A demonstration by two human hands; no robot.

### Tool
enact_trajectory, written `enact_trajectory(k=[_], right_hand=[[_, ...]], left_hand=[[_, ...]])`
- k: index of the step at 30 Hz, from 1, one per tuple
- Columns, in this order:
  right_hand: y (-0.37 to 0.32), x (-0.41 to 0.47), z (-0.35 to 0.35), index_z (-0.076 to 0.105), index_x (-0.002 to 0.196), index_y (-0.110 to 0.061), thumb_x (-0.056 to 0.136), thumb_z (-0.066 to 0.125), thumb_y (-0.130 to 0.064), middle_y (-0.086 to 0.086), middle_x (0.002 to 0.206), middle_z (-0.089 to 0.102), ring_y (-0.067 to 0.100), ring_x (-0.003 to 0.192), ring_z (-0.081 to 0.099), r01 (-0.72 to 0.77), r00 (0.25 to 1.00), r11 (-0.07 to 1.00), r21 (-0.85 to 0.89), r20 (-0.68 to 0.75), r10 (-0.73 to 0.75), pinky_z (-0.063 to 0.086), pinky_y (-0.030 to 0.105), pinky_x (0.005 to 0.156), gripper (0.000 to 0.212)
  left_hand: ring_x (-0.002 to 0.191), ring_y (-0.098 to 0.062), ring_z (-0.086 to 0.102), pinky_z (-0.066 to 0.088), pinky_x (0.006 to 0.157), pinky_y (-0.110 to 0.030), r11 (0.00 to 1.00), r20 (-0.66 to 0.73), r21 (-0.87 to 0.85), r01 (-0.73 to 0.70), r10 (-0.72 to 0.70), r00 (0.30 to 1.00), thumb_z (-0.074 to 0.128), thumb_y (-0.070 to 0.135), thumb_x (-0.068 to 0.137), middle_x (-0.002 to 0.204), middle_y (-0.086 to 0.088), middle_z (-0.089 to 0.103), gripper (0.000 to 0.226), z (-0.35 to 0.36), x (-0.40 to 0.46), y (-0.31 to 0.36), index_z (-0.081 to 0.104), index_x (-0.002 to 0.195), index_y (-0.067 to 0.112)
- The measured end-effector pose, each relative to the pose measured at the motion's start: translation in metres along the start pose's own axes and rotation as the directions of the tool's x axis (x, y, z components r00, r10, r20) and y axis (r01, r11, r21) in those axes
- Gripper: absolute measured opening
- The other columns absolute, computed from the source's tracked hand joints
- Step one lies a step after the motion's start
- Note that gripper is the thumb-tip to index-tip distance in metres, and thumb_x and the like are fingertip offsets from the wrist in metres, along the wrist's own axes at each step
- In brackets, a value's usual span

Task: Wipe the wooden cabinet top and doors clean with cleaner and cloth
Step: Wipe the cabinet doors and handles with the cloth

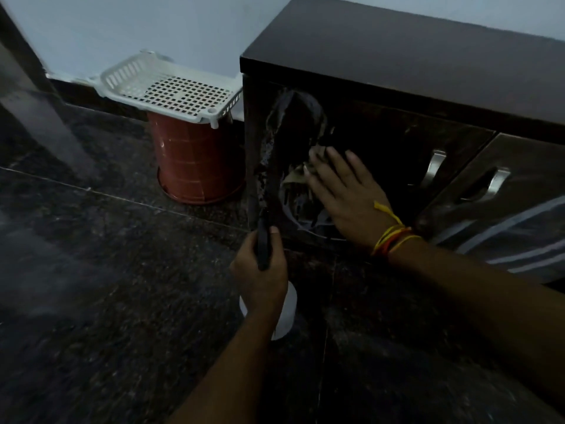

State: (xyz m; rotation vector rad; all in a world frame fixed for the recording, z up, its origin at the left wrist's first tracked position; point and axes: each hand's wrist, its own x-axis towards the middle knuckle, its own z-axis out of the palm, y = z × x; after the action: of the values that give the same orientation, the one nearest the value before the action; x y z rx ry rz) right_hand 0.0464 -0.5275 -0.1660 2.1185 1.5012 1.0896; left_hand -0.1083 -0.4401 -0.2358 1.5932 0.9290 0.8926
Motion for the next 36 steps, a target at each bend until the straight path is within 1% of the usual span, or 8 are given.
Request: enact_trajectory(k=[2, 7, 11, 15, 18, 22, 30, 36], right_hand=[[0.011, 0.018, -0.007, 0.032, 0.146, -0.007, 0.094, 0.032, -0.011, 0.017, 0.153, 0.03, 0.039, 0.14, 0.028, -0.08, 0.992, 0.997, 0.005, -0.098, 0.08, 0.012, 0.05, 0.115, 0.051], [0.028, 0.053, -0.014, 0.034, 0.142, -0.008, 0.094, 0.042, 0.0, 0.021, 0.149, 0.035, 0.04, 0.138, 0.024, -0.184, 0.916, 0.975, 0.127, -0.338, 0.217, 0.006, 0.045, 0.119, 0.05], [0.006, 0.025, 0.008, 0.036, 0.142, -0.006, 0.093, 0.038, -0.006, 0.015, 0.149, 0.038, 0.039, 0.137, 0.033, -0.044, 0.981, 0.999, -0.027, -0.188, 0.038, 0.013, 0.048, 0.116, 0.049], [-0.01, 0.012, 0.009, 0.029, 0.146, -0.008, 0.092, 0.023, -0.01, 0.011, 0.154, 0.029, 0.034, 0.141, 0.029, 0.046, 0.999, 0.995, -0.087, 0.006, -0.045, 0.011, 0.045, 0.116, 0.054], [0.0, 0.036, -0.002, 0.026, 0.146, -0.006, 0.093, 0.03, -0.005, 0.015, 0.154, 0.028, 0.037, 0.141, 0.026, -0.061, 0.99, 0.998, -0.033, -0.128, 0.057, 0.009, 0.046, 0.117, 0.053], [0.014, 0.071, -0.016, 0.032, 0.144, -0.006, 0.093, 0.041, 0.003, 0.019, 0.15, 0.034, 0.038, 0.139, 0.025, -0.2, 0.913, 0.974, 0.101, -0.341, 0.223, 0.011, 0.046, 0.118, 0.052], [-0.013, 0.048, -0.006, 0.032, 0.145, -0.005, 0.093, 0.032, -0.007, 0.015, 0.152, 0.033, 0.036, 0.139, 0.031, 0.011, 0.993, 1.0, -0.005, -0.115, -0.012, 0.015, 0.046, 0.115, 0.052], [0.006, 0.091, -0.022, 0.041, 0.14, -0.003, 0.096, 0.036, -0.002, 0.02, 0.147, 0.039, 0.038, 0.137, 0.035, -0.162, 0.914, 0.982, 0.098, -0.361, 0.187, 0.015, 0.046, 0.116, 0.044]], left_hand=[[0.042, -0.011, 0.039, 0.033, 0.043, -0.024, 0.999, 0.013, -0.029, 0.028, -0.028, 1.0, 0.062, 0.032, 0.096, 0.048, 0.002, 0.041, 0.041, -0.001, 0.0, -0.005, 0.047, 0.058, 0.028], [0.043, -0.011, 0.038, 0.03, 0.042, -0.02, 0.999, 0.019, -0.024, 0.043, -0.042, 0.999, 0.062, 0.033, 0.096, 0.05, 0.001, 0.042, 0.038, -0.003, 0.0, -0.007, 0.05, 0.06, 0.025], [0.044, -0.012, 0.039, 0.033, 0.045, -0.028, 0.998, 0.033, -0.042, 0.046, -0.045, 0.998, 0.063, 0.031, 0.095, 0.05, 0.004, 0.042, 0.036, -0.002, 0.003, -0.004, 0.051, 0.061, 0.029], [0.044, -0.011, 0.039, 0.031, 0.043, -0.023, 0.999, 0.041, -0.035, 0.01, -0.008, 0.999, 0.062, 0.032, 0.095, 0.049, 0.003, 0.042, 0.038, -0.005, 0.008, -0.006, 0.049, 0.06, 0.027], [0.044, -0.011, 0.039, 0.031, 0.044, -0.023, 0.999, 0.067, -0.031, -0.009, 0.011, 0.998, 0.061, 0.032, 0.095, 0.05, 0.003, 0.043, 0.038, -0.006, 0.011, -0.009, 0.047, 0.06, 0.025], [0.044, -0.009, 0.039, 0.031, 0.044, -0.02, 0.999, 0.075, -0.041, -0.004, 0.007, 0.997, 0.061, 0.034, 0.095, 0.051, 0.007, 0.045, 0.037, -0.003, 0.013, -0.009, 0.048, 0.061, 0.027], [0.044, -0.01, 0.043, 0.032, 0.043, -0.019, 0.999, 0.08, -0.02, -0.037, 0.039, 0.996, 0.059, 0.042, 0.094, 0.054, 0.003, 0.049, 0.035, -0.009, 0.015, -0.018, 0.051, 0.064, 0.026], [0.045, -0.013, 0.045, 0.034, 0.043, -0.021, 0.999, 0.075, -0.013, -0.053, 0.054, 0.996, 0.055, 0.05, 0.09, 0.057, 0.0, 0.051, 0.039, -0.013, 0.017, -0.022, 0.051, 0.064, 0.021]])
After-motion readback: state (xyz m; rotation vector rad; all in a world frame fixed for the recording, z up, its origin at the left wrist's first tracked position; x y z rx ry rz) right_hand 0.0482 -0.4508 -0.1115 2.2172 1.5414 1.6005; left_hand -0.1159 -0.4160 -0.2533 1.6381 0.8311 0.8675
